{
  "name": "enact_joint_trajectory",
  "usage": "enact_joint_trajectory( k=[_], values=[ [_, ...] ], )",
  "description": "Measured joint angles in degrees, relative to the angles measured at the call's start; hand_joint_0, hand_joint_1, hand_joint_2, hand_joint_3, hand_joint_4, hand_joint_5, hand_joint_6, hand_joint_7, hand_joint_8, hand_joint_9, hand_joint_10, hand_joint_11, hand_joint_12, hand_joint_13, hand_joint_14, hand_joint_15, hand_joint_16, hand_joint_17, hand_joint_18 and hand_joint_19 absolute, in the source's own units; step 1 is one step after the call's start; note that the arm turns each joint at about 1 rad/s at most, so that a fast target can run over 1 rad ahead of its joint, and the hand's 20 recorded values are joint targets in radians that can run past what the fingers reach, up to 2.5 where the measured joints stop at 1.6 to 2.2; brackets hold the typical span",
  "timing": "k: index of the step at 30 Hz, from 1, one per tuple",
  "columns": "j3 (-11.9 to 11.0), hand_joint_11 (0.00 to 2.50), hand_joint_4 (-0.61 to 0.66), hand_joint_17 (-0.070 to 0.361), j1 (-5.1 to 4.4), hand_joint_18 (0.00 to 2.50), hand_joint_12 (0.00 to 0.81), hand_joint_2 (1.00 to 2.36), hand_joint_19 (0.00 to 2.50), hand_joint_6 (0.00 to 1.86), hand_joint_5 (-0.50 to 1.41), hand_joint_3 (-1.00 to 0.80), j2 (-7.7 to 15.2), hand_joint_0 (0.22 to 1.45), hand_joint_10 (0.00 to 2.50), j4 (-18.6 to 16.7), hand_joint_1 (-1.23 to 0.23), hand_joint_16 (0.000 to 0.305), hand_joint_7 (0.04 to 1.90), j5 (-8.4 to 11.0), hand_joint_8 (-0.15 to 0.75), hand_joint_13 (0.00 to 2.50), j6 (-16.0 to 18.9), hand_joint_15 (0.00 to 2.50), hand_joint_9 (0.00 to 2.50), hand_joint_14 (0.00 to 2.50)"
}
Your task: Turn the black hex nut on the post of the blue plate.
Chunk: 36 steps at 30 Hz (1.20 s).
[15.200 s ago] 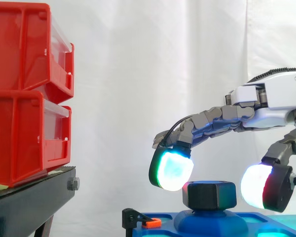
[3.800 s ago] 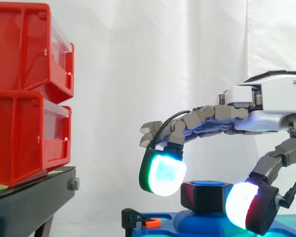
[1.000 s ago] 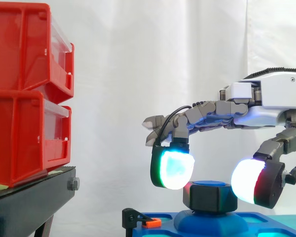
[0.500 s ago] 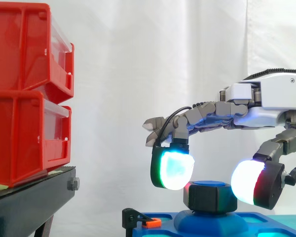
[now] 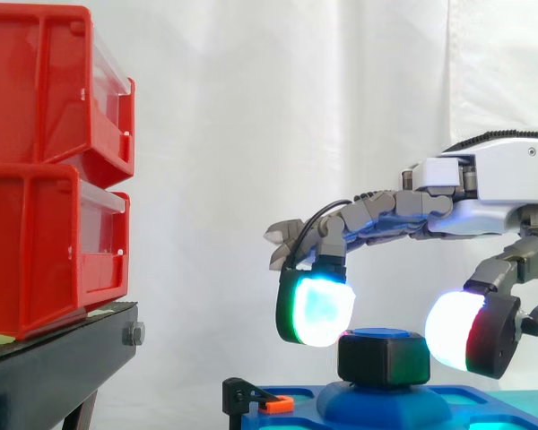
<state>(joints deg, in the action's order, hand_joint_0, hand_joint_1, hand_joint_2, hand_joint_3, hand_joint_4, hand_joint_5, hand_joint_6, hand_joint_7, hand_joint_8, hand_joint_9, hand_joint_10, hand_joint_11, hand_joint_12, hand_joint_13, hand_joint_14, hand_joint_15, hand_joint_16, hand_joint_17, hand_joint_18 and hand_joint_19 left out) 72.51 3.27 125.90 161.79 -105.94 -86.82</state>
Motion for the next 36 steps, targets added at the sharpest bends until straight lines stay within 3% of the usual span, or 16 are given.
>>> enact_joint_trajectory(
  k=[22, 36],
  values=[
    [0.0, 0.28, 0.45, 0.102, 0.48, 0.20, 0.290, 1.00, 0.23, 0.50, -0.09, -0.50, -0.1, 0.39, 0.47, 3.0, -0.58, 0.045, 1.10, -0.40, 0.062, 0.10, -2.8, 0.03, 0.14, 0.00],
    [-0.1, 0.27, 0.45, 0.101, 0.67, 0.20, 0.287, 1.00, 0.23, 0.50, -0.09, -0.50, -1.4, 0.39, 0.48, 5.9, -0.57, 0.045, 1.10, -0.40, 0.062, 0.10, -4.7, 0.02, 0.14, 0.00]
  ],
)
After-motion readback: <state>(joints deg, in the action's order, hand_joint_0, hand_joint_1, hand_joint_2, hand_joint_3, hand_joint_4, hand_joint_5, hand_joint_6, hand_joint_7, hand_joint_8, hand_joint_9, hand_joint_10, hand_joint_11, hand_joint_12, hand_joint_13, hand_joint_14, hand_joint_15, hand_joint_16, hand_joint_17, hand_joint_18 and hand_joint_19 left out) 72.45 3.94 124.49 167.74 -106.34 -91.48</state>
